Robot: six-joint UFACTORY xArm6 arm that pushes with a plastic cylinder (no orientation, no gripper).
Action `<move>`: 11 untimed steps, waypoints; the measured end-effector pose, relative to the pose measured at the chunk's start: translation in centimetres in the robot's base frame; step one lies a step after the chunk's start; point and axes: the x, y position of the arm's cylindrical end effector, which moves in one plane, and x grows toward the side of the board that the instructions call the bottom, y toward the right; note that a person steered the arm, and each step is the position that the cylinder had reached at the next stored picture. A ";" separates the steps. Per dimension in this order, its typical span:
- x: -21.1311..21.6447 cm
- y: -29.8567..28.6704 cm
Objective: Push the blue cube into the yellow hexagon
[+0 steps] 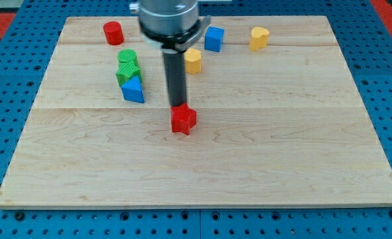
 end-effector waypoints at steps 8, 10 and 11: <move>-17.8 4.2; -15.3 1.6; -13.7 -0.9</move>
